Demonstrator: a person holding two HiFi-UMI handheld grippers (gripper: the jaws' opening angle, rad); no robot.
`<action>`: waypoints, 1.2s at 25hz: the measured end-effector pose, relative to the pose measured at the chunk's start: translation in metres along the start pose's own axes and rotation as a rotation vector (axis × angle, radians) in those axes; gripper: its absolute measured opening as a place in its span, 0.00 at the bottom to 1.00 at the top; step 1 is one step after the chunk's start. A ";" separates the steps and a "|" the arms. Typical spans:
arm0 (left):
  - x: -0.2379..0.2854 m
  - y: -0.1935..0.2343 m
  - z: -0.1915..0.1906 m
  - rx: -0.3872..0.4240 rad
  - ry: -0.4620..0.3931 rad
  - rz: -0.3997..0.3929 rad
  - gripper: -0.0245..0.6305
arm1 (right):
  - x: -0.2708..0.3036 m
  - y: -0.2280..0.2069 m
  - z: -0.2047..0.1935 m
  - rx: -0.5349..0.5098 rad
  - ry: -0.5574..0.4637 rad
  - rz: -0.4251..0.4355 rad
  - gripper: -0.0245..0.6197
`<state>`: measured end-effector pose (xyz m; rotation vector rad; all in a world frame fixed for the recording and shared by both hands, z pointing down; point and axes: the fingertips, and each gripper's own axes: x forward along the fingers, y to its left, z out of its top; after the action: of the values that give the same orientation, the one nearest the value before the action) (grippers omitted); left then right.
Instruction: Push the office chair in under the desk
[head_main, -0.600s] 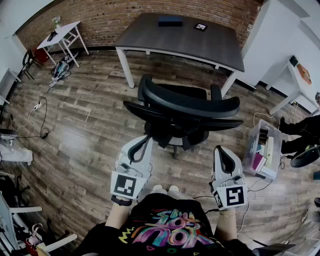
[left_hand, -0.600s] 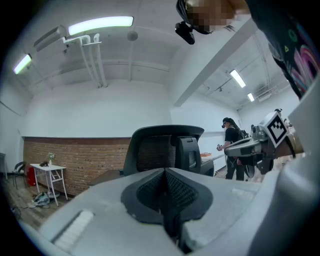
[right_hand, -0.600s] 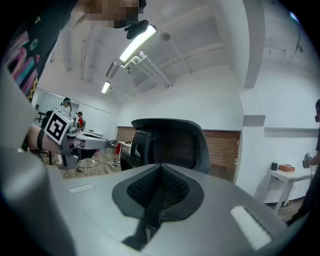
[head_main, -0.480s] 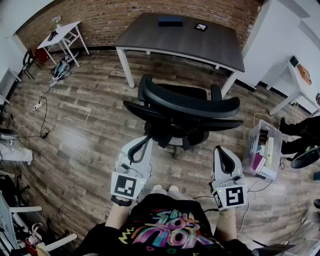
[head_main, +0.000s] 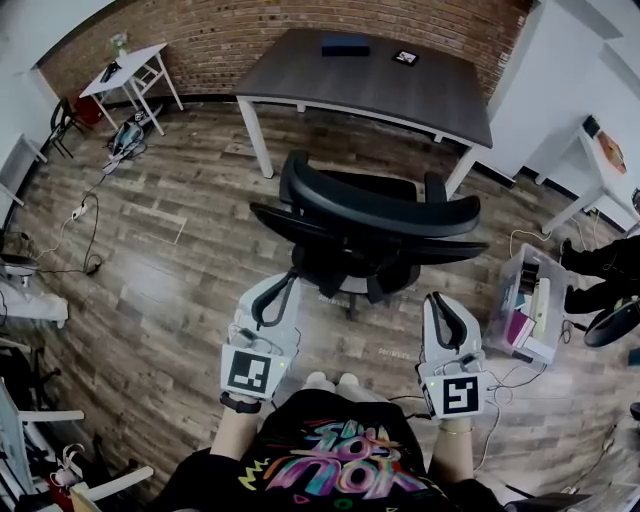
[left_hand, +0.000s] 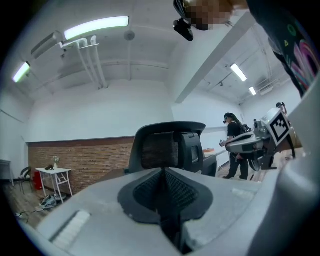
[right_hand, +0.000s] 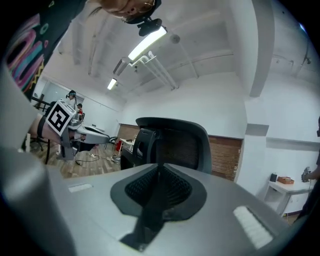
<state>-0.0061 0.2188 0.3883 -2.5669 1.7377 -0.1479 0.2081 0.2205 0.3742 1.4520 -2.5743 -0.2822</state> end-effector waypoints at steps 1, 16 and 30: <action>0.001 0.001 -0.001 0.004 0.009 -0.001 0.06 | 0.001 0.001 -0.002 -0.001 0.007 0.009 0.10; 0.033 0.022 -0.004 0.230 0.091 -0.032 0.25 | 0.021 -0.031 -0.026 -0.080 0.125 0.045 0.37; 0.080 0.048 -0.049 0.606 0.301 -0.162 0.47 | 0.066 -0.072 -0.067 -0.446 0.370 0.100 0.50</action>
<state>-0.0258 0.1281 0.4376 -2.2900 1.2712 -0.9466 0.2500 0.1216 0.4247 1.0922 -2.1073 -0.4844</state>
